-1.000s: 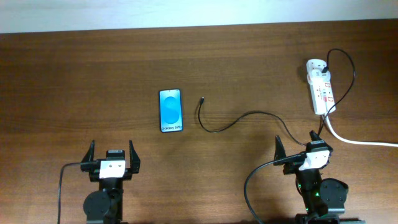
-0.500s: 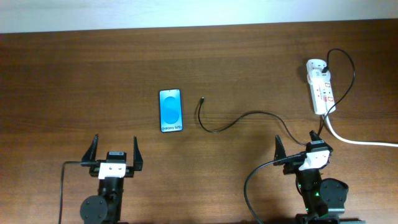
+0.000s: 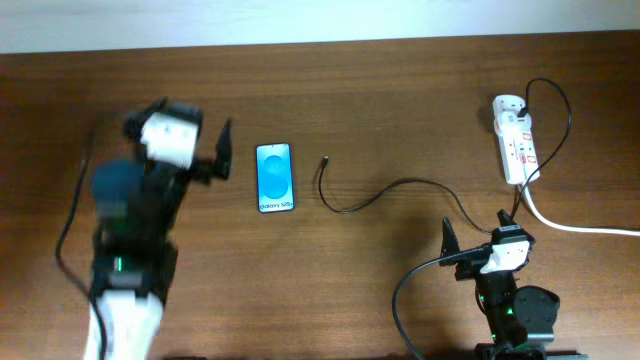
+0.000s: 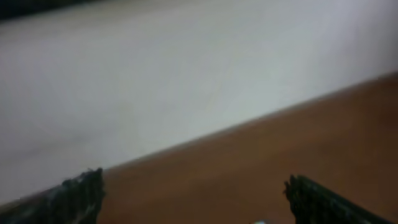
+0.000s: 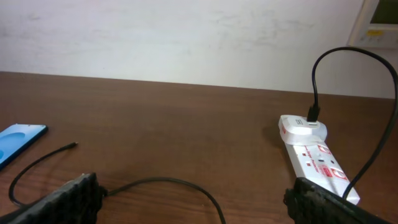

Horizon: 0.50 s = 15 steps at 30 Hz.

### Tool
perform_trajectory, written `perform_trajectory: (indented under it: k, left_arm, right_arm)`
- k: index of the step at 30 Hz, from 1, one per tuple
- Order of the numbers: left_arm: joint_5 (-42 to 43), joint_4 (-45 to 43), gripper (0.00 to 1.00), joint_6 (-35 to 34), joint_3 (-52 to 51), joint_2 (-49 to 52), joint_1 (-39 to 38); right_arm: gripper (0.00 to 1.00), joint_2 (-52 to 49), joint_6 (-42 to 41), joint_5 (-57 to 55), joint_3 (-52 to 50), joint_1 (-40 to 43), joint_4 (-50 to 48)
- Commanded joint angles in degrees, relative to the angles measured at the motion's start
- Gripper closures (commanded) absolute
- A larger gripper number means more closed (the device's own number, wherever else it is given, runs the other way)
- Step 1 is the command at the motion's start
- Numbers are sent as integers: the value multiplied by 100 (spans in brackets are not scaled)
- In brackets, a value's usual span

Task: Plug charger to phone and switch on socket
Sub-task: 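Reach the left gripper to the blue phone and grasp it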

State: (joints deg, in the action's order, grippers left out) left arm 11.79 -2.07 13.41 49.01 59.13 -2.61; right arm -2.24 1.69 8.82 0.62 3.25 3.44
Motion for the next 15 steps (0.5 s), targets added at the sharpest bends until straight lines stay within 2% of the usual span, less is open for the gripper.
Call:
perform_trajectory:
  k: [1, 3, 8, 11, 15]
  left_arm:
    - [221, 1119, 1, -70, 1888, 1753, -437]
    - [221, 2315, 1, -70, 3274, 2846, -597]
    - [223, 4933, 1, -72, 5914, 4736, -811]
    - [238, 5410, 1, -70, 6107, 5143, -911]
    - [306, 5670, 1, -79, 6098, 5211, -925]
  right_arm:
    - [2, 31, -20, -48, -31, 15, 28]
    - [2, 31, -20, -48, -31, 15, 28]
    - [1, 31, -20, -48, -31, 15, 28]
    - [2, 31, -20, -48, -31, 15, 28]
    - [2, 31, -20, -48, -31, 15, 28]
